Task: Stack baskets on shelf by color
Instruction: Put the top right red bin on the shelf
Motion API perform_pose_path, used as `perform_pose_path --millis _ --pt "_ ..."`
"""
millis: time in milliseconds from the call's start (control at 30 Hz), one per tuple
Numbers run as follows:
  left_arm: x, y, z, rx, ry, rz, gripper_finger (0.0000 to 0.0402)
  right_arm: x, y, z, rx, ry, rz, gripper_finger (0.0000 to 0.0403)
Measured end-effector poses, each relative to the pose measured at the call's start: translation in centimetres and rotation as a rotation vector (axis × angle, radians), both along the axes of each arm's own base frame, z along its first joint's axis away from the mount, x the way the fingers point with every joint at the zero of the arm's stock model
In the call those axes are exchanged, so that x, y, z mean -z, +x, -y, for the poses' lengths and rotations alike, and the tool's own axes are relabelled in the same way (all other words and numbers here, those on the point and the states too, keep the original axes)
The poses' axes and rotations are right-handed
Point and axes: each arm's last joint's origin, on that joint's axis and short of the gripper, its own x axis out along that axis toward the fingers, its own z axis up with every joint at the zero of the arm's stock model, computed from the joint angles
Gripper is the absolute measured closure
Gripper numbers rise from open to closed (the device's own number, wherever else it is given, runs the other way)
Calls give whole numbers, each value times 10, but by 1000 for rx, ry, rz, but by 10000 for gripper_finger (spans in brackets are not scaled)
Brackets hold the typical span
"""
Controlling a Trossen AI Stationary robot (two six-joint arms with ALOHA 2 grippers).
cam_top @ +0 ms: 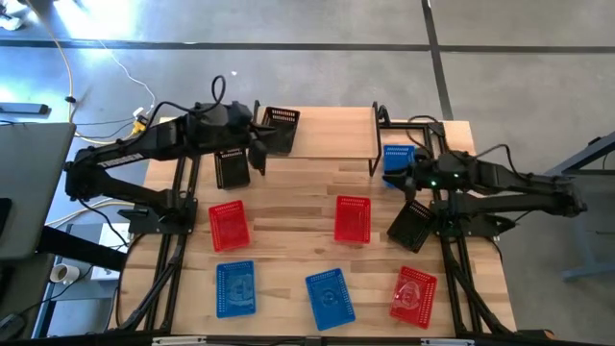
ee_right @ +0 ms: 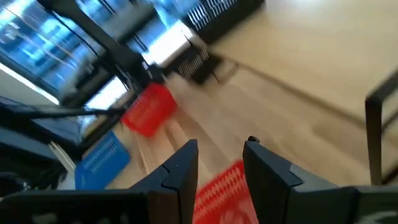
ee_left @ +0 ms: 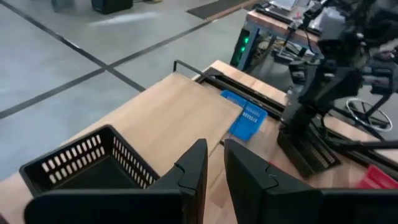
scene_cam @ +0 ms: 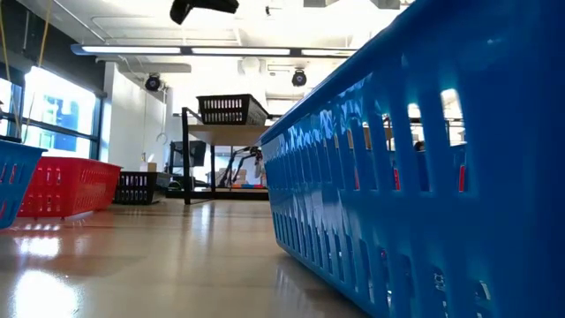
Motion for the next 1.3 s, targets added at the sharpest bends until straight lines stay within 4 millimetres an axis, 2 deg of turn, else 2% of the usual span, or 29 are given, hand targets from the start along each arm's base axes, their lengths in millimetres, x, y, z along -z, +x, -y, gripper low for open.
perform_pose_path --millis 100,267,533,700,1300 --pt "2 -2 7 26 -5 -15 355 -4 8 1 29 100 -94 289" --pt "19 1 15 34 -27 -57 355 0 23 2 101 274 -224 289" --pt "49 10 24 62 -64 -66 355 26 48 -2 110 531 -421 289" --pt "60 12 27 66 -86 -70 355 44 61 -10 149 588 -540 289" --pt "60 12 27 71 -74 -79 355 90 96 -32 239 600 -723 289"
